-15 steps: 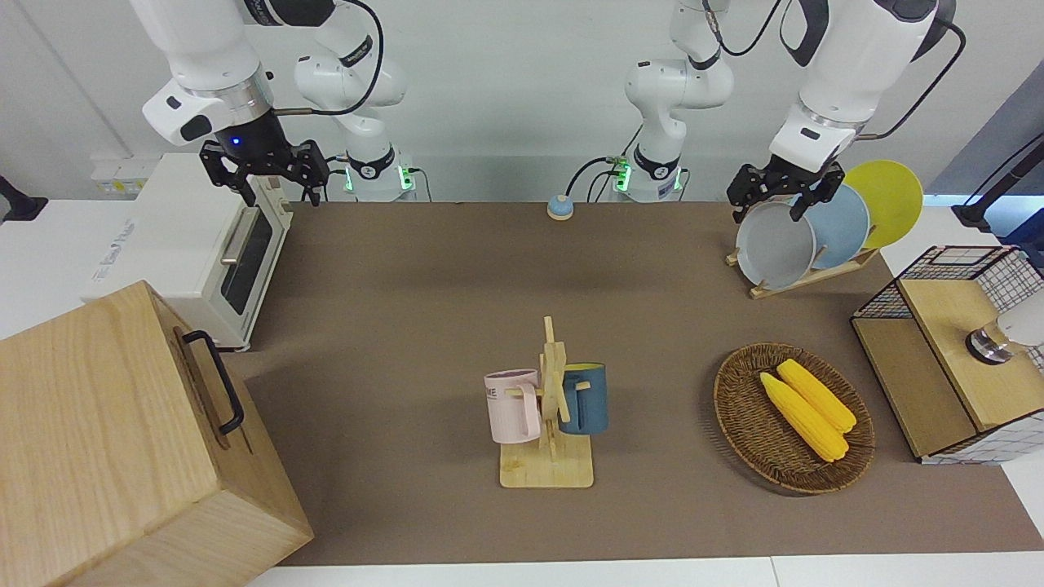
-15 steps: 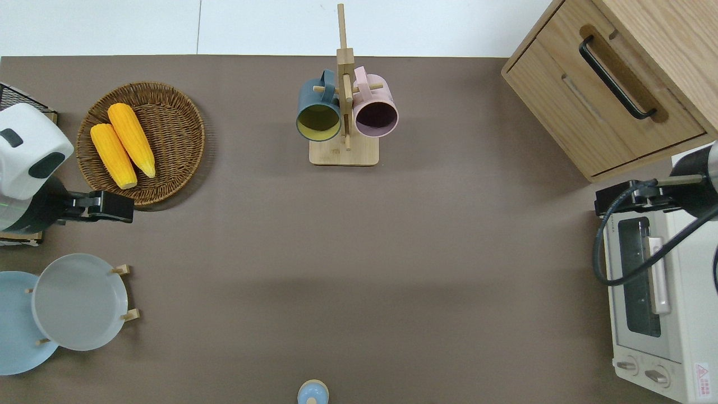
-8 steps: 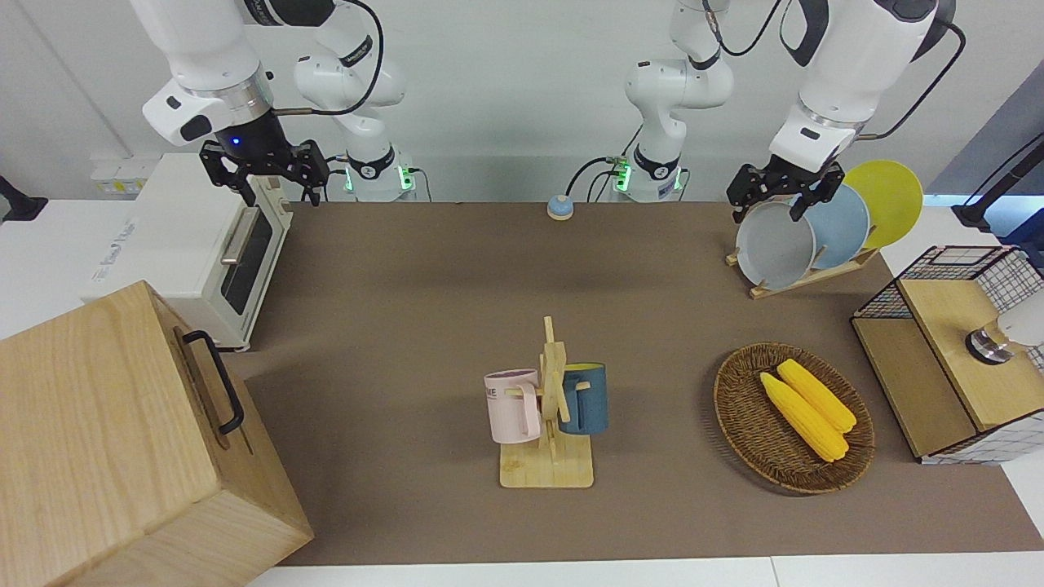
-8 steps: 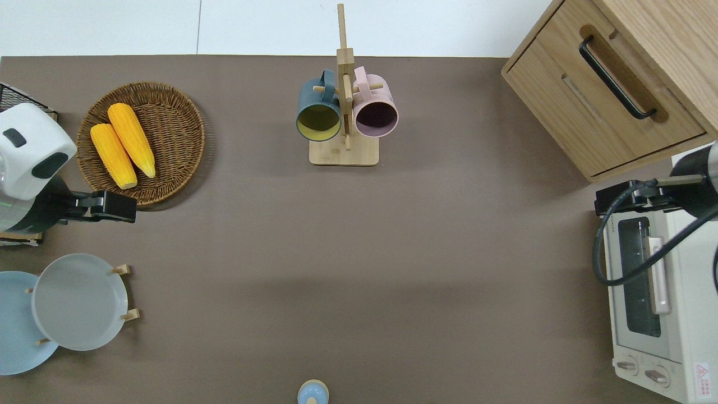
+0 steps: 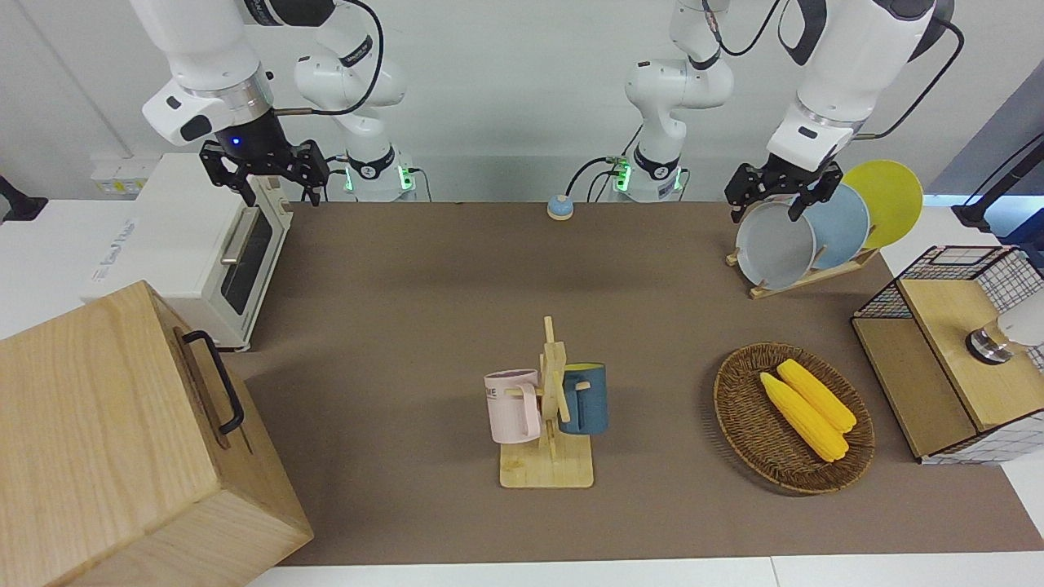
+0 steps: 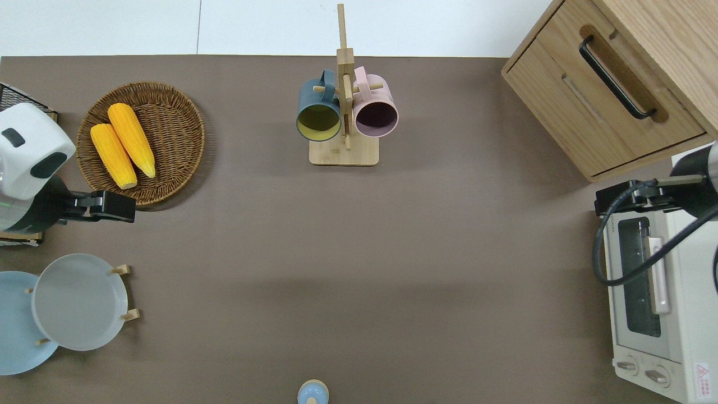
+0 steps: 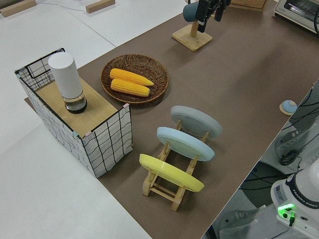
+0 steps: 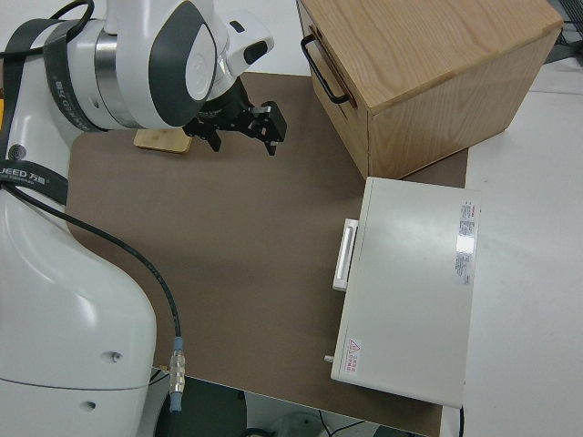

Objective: Pick gray plate from low plate rack and place it on table with left arm

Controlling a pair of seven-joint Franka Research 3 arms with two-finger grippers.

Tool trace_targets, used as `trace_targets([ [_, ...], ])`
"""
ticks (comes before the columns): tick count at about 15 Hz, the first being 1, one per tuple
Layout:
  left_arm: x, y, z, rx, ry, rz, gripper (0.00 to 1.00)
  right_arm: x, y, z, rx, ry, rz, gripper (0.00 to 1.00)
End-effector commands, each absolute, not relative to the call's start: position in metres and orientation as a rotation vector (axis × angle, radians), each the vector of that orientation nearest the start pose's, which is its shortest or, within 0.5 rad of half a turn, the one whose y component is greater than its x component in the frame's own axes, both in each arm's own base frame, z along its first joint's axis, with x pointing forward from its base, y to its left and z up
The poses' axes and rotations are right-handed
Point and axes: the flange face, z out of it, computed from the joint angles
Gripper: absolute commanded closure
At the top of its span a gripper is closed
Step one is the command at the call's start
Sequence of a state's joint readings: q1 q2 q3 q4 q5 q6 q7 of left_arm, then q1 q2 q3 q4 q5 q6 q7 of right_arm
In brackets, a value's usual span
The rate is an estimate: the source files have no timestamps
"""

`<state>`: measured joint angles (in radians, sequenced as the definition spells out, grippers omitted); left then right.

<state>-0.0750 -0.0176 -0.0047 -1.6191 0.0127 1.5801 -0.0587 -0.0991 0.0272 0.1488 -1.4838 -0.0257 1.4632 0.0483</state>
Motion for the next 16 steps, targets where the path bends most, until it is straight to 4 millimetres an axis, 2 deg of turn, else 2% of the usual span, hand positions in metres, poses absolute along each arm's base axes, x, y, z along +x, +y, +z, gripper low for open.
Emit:
trace_targets([
  [1, 0.549, -0.032, 0.613, -3.132, 0.015, 0.045, 0.0, 0.552, 0.024, 0.642, -3.16, 0.005, 0.078, 0.017],
  [3, 0.548, -0.024, 0.615, -3.129, -0.007, 0.047, 0.0, 0.552, 0.024, 0.642, -3.162, 0.006, 0.078, 0.017],
  [8, 0.547, 0.014, 0.614, -3.13, -0.067, 0.058, 0.0, 0.552, 0.024, 0.642, -3.16, 0.005, 0.078, 0.017],
  [16, 0.535, 0.089, 0.611, -3.131, -0.043, 0.121, 0.0, 0.552, 0.024, 0.642, -3.16, 0.005, 0.078, 0.017],
])
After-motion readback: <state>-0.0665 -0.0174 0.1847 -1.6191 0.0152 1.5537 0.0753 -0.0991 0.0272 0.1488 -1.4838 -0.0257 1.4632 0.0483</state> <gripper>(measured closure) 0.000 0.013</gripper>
